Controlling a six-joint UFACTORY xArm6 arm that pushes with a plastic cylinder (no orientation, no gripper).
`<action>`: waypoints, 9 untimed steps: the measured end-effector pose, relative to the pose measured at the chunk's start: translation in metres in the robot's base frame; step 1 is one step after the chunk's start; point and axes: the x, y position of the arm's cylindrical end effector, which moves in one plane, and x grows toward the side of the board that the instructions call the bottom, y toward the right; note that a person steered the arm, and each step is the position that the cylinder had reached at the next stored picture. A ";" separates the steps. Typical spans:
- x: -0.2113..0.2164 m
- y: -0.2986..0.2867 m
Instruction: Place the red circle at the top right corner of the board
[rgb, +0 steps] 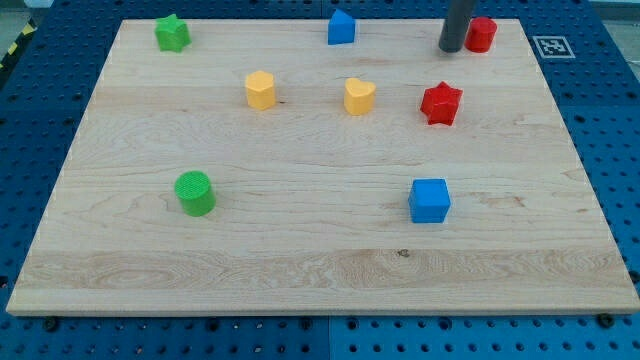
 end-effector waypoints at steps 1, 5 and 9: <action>-0.003 0.000; 0.000 0.042; 0.021 0.053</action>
